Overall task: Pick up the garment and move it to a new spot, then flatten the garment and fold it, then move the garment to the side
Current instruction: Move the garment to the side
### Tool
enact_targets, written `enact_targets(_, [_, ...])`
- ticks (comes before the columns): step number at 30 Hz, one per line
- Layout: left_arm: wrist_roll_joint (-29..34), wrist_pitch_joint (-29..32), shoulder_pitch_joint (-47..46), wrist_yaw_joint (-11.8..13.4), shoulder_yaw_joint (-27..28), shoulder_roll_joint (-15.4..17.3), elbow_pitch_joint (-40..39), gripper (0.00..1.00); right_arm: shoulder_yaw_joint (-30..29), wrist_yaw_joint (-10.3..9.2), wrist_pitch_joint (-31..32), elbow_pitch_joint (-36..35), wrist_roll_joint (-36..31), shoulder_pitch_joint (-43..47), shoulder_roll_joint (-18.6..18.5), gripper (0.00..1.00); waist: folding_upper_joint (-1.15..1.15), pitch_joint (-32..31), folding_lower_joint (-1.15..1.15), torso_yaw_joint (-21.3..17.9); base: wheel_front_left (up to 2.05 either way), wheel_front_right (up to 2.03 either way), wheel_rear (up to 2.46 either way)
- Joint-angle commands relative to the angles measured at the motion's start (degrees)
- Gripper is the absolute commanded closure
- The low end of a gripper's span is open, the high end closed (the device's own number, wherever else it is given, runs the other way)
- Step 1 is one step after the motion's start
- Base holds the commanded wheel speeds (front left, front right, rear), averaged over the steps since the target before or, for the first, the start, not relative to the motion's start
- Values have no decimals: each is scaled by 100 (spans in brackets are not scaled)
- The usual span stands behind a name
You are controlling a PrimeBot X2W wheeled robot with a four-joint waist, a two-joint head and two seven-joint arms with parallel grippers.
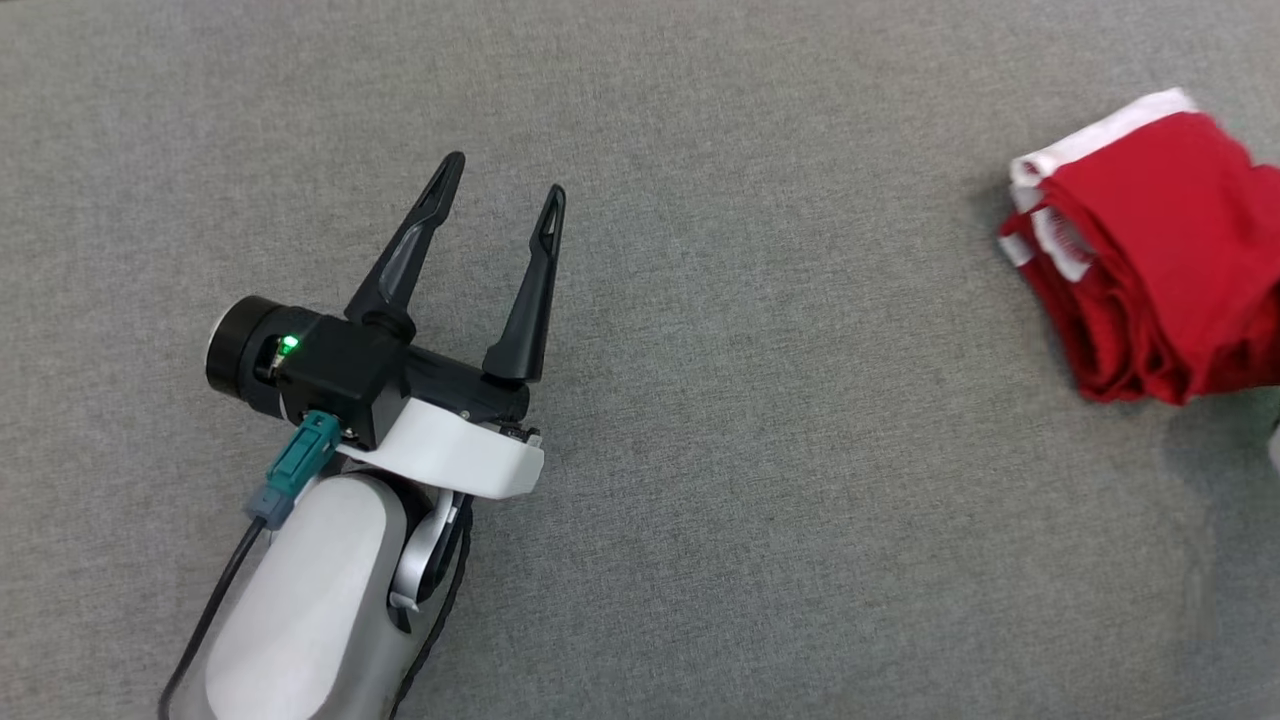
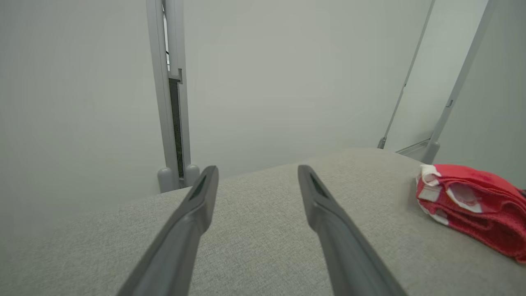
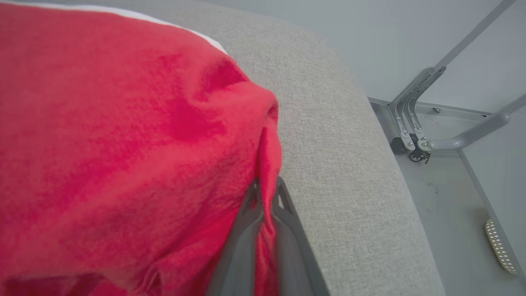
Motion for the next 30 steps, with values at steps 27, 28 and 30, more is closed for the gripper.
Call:
enact_targets(27, [-354, -88, 703, 325, 355, 301, 71, 0, -1458, -12, -1382, 39, 188, 1091, 987, 0, 0, -710, 0, -339, 0, 0, 0])
enact_targets(28, [-375, -86, 779, 359, 378, 305, 49, 0, -1553, -12, -1383, -229, 60, 1228, 1086, 0, 0, -789, 0, -313, 0, 0, 0])
enact_targets(30, [-429, -87, 901, 421, 450, 328, 7, 0, -1670, -12, -1385, -747, -147, 1452, 1294, 0, 0, -912, 0, -247, 0, 0, 0])
